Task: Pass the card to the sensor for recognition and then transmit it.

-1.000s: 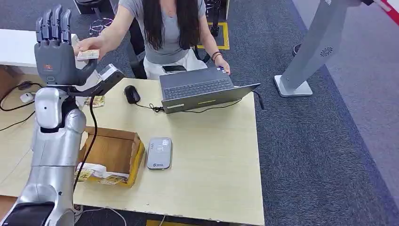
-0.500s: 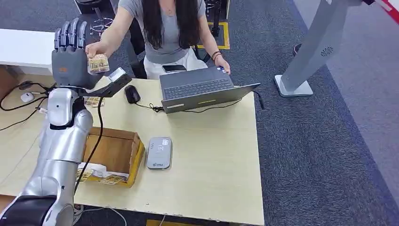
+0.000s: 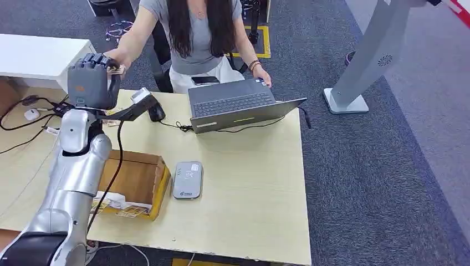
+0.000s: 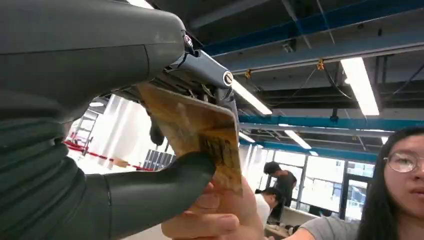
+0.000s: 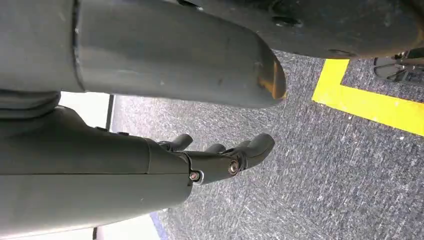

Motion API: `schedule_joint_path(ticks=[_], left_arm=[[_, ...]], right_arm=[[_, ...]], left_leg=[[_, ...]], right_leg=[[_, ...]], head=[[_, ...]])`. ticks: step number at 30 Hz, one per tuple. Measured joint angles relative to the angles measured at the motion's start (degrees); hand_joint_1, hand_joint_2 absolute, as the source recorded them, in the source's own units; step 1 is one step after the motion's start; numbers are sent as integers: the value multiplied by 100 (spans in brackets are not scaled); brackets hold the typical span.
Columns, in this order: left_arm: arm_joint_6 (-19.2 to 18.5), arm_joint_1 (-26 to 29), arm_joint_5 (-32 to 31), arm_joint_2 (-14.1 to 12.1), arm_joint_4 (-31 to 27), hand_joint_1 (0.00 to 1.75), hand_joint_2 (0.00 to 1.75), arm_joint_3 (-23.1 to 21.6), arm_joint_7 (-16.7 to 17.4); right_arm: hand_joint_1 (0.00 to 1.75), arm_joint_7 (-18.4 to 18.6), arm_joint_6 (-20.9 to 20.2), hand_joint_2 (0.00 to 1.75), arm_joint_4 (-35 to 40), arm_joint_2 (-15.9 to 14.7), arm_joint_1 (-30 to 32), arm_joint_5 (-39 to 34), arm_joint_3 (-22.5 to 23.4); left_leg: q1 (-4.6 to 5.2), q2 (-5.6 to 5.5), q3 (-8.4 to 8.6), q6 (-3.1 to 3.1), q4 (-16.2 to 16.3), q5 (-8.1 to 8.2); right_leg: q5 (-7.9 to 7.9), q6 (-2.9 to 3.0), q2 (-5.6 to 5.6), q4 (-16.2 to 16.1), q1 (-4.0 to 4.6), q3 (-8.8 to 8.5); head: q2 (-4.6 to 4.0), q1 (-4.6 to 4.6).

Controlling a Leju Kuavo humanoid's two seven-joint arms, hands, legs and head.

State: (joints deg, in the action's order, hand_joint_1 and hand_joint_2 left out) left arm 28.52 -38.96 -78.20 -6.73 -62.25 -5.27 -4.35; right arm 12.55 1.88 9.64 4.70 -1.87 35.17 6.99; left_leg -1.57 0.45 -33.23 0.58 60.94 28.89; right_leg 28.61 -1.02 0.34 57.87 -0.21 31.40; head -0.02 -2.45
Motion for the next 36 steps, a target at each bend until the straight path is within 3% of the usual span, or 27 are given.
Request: schedule_joint_path(ticks=[26,30,36], left_arm=[[33,149,184,2,0,175,175,-2,-79],[-2,216,424,39,-11,175,175,-9,-273],[-300,1058,573,311,-895,175,175,-468,-413]], right_arm=[[0,13,-13,0,-2,2,4,33,0],[0,11,-9,0,-2,2,5,42,0],[0,11,81,0,-2,33,14,24,26]], left_leg=[[0,0,0,0,0,0],[1,0,1,0,0,0],[6,-2,-3,1,0,1]], right_leg=[[0,0,0,2,0,1],[0,0,0,2,0,1],[3,-2,3,-1,-3,1]], head=[[0,0],[0,0],[0,2]])
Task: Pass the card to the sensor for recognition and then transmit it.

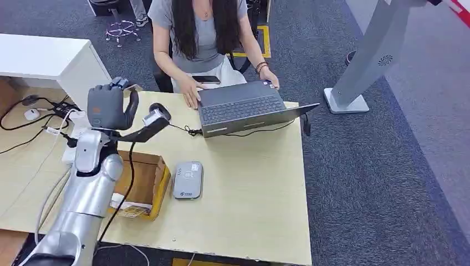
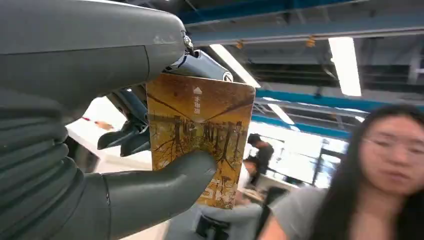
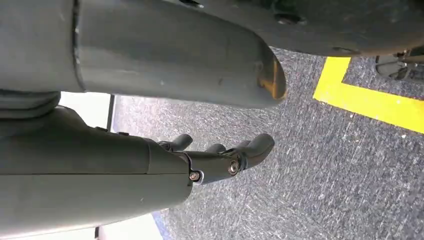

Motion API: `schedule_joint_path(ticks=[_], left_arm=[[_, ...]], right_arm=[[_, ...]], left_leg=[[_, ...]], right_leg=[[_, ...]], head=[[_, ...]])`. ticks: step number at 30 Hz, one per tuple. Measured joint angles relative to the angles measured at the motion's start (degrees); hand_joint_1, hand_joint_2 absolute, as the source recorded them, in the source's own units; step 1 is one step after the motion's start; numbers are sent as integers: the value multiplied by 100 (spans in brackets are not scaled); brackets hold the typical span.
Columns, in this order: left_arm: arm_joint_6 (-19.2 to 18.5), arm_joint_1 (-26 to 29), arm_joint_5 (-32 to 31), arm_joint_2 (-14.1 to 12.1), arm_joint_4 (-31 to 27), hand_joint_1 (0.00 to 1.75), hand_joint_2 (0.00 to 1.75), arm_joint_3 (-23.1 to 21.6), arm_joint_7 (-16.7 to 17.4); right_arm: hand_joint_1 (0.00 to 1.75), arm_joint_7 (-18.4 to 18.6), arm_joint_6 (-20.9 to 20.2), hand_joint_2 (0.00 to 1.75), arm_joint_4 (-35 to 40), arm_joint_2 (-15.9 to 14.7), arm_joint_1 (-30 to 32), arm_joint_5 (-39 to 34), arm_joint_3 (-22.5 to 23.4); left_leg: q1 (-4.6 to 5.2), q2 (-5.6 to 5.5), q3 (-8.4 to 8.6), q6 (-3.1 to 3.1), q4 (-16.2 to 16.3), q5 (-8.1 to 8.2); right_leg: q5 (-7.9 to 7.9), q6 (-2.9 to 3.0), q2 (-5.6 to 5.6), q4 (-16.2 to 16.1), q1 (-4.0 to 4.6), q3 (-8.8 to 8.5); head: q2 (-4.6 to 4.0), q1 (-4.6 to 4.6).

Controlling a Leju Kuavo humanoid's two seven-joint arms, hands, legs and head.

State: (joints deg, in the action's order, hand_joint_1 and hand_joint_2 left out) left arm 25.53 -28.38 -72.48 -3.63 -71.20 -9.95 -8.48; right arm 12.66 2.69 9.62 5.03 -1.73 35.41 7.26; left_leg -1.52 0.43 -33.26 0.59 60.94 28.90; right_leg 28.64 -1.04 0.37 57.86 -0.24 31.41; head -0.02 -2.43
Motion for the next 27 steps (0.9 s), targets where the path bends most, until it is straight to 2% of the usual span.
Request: schedule_joint_path(ticks=[3,7,11,20,21,25,27], left_arm=[[-170,535,-72,114,-654,175,175,-503,46],[-417,1138,-181,118,-1445,175,175,-1264,102],[-520,1377,-151,107,-1846,175,175,-1735,223],[-653,1514,-68,52,-2086,175,175,-2107,201],[-738,1521,-70,52,-2086,175,175,-2111,238],[-1708,1502,-203,30,-1966,175,175,-2124,783],[-1820,1498,-216,17,-1775,175,175,-2124,911]], right_arm=[[0,0,35,0,0,41,5,-26,50],[0,4,118,0,0,72,15,-81,159],[0,2,125,0,0,81,15,-83,247],[0,-7,134,0,2,107,15,-68,363],[0,-7,134,0,2,109,15,-66,374],[0,4,136,0,2,118,15,-66,433],[0,7,142,0,2,129,15,-59,444]], left_leg=[[6,3,-6,0,0,3],[12,1,-12,0,0,4],[12,1,-15,-1,-1,2],[11,0,-13,-2,-1,-2],[11,0,-13,-2,-1,-2],[12,1,-13,-2,-1,-1],[12,3,-14,-2,-1,-2]], right_leg=[[0,0,-3,-2,-5,8],[1,-1,0,-2,-10,16],[1,-1,0,1,-10,18],[0,0,1,9,-9,19],[0,0,1,9,-9,19],[0,0,0,8,-10,22],[0,0,-2,9,-10,26]], head=[[0,2],[0,2],[0,2],[0,2],[0,2],[0,2],[0,4]])
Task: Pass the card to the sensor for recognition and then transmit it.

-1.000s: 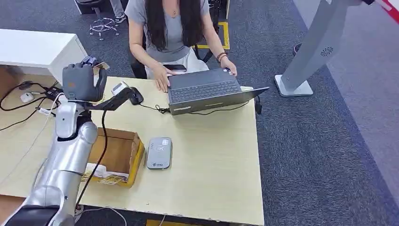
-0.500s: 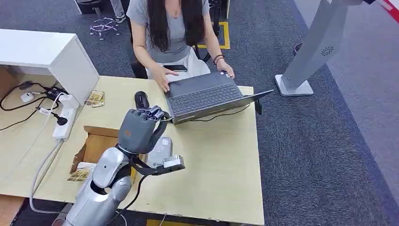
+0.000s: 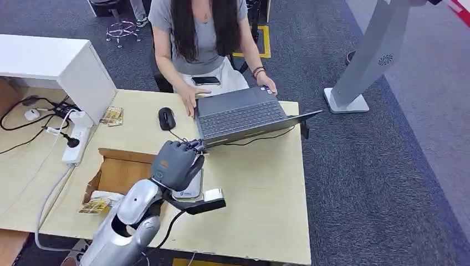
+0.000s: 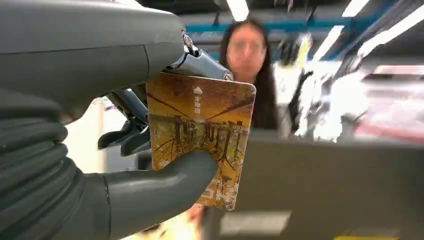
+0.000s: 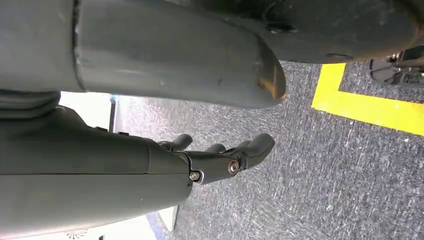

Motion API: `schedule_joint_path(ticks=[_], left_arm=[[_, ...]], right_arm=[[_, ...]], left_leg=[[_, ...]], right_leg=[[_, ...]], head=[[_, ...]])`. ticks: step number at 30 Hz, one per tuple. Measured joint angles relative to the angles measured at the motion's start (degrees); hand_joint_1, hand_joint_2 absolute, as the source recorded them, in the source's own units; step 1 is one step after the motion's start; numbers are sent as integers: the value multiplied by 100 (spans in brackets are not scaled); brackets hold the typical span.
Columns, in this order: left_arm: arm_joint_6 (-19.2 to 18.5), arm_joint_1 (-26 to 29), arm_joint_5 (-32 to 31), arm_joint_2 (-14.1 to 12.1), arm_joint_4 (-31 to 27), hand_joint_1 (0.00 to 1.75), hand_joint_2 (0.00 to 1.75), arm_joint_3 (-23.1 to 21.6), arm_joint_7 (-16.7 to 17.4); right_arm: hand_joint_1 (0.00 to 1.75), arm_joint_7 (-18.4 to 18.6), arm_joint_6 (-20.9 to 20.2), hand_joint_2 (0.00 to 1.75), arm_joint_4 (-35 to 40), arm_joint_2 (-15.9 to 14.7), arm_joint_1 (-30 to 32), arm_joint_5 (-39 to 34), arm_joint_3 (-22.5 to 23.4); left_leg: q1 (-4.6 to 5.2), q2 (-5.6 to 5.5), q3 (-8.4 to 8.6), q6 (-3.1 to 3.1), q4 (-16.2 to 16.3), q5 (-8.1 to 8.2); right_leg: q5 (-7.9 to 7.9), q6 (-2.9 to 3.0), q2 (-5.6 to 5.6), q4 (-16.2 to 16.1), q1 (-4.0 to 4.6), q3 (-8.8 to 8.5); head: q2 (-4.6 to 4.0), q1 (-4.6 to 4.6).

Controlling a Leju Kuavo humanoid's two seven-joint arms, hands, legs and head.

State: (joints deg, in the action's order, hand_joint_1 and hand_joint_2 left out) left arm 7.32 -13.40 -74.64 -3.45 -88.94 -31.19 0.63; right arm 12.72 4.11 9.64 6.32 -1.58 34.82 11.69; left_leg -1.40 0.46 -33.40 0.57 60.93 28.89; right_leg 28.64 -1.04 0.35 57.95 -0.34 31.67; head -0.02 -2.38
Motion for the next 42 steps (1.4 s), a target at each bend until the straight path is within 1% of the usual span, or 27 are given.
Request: schedule_joint_path(ticks=[3,9,12,14,18,26,35,42], left_arm=[[-13,-43,0,-2,184,175,175,0,29],[-15,-71,0,-2,366,175,175,0,31],[-131,-105,-50,-2,470,175,175,0,186],[-138,-121,-76,-2,597,175,175,0,264],[-134,-180,-81,4,866,175,175,0,282],[-146,-276,-57,9,1183,175,175,2,352],[-518,-378,-262,6,1918,175,175,4,647],[-706,-607,-251,9,2261,175,175,4,658]], right_arm=[[0,4,0,0,0,13,-2,0,31],[0,4,0,0,0,26,-1,2,74],[0,4,0,0,0,26,-1,41,81],[0,4,-2,0,0,29,-1,65,87],[0,33,-9,0,0,29,-1,96,96],[0,68,-37,0,0,29,-1,149,96],[0,103,-44,0,2,39,-1,247,120],[0,107,-48,0,4,61,-2,319,166]], left_leg=[[0,-2,-1,0,0,-1],[0,-2,-3,0,0,0],[0,-2,-2,0,0,0],[0,-1,-2,0,0,-1],[0,-2,-2,-1,0,-1],[0,-2,-3,-1,0,-1],[0,-2,-3,-2,0,-2],[0,-11,1,-2,-1,-2]], right_leg=[[0,0,2,1,0,-1],[0,0,1,1,0,0],[0,0,1,1,0,1],[0,0,1,1,0,2],[0,0,1,2,0,1],[0,0,1,2,0,1],[0,0,1,2,0,2],[0,0,10,2,0,-8]], head=[[0,2],[0,2],[0,2],[0,2],[0,2],[0,2],[0,2],[0,2]])
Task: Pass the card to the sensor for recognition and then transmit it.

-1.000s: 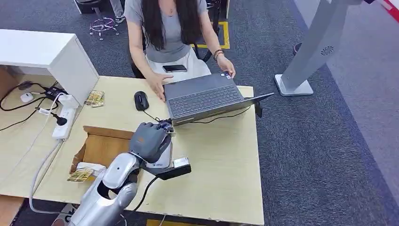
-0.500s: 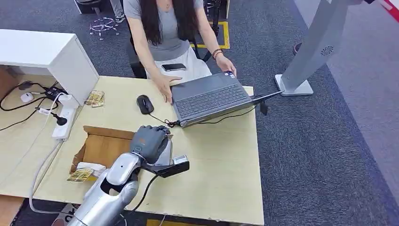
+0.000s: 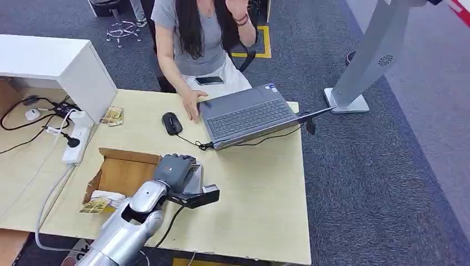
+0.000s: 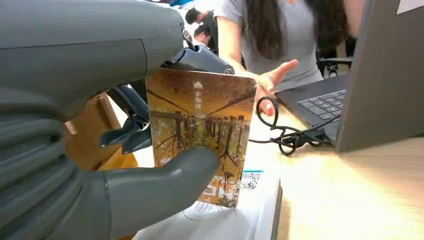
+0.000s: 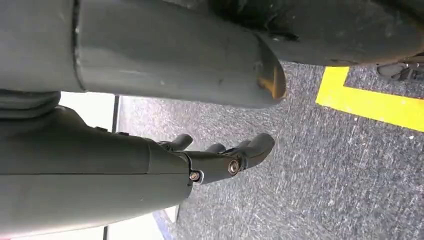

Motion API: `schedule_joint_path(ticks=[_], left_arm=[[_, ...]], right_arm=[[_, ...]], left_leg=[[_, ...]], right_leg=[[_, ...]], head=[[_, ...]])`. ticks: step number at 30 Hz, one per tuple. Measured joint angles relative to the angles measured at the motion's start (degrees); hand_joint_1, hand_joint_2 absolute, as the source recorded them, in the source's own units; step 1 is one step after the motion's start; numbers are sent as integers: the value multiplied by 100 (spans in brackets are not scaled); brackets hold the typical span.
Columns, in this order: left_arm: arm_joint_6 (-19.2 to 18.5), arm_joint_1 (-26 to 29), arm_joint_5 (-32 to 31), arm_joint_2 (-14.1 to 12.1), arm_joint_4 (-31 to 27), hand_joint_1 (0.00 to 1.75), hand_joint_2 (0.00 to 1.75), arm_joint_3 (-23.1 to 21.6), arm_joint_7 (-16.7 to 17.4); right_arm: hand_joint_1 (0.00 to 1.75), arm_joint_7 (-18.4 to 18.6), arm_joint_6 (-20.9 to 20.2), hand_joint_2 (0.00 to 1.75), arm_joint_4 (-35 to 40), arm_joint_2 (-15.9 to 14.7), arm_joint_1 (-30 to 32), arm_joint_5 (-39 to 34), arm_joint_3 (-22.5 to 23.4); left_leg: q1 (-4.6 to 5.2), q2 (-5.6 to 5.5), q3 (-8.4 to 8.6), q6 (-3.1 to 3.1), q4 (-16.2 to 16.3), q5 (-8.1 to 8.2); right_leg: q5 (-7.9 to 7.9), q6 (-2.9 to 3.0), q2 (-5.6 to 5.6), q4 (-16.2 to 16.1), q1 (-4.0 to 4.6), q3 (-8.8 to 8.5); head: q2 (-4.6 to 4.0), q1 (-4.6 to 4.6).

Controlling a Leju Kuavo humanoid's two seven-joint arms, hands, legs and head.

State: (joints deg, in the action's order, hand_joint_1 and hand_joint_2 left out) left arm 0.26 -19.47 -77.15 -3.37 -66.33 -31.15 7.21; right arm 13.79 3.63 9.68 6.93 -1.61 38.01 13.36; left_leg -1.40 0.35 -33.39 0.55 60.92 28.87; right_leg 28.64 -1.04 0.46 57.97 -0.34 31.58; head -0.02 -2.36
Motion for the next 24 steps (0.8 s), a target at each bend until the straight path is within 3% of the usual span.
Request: schedule_joint_path(ticks=[5,15,19,24], left_arm=[[38,-94,125,7,127,175,175,0,-18],[864,-125,153,149,-248,175,175,53,-90],[1369,-400,116,146,-551,175,175,241,-138],[1377,-672,162,146,-719,175,175,465,-203]], right_arm=[[0,0,0,0,2,13,0,52,70],[0,-24,-22,0,2,15,2,171,157],[0,-79,-31,0,4,15,1,282,159],[0,-101,-63,0,15,15,1,291,159]], left_leg=[[0,-1,6,-7,-1,-10],[0,0,-4,-7,-1,-21],[0,-1,-12,-8,-1,-22],[0,0,-10,-9,-1,-23]], right_leg=[[-1,0,1,0,0,-5],[-12,13,1,4,1,10],[-13,13,1,8,2,17],[-13,14,0,12,1,19]], head=[[0,0],[0,0],[0,0],[0,0]])
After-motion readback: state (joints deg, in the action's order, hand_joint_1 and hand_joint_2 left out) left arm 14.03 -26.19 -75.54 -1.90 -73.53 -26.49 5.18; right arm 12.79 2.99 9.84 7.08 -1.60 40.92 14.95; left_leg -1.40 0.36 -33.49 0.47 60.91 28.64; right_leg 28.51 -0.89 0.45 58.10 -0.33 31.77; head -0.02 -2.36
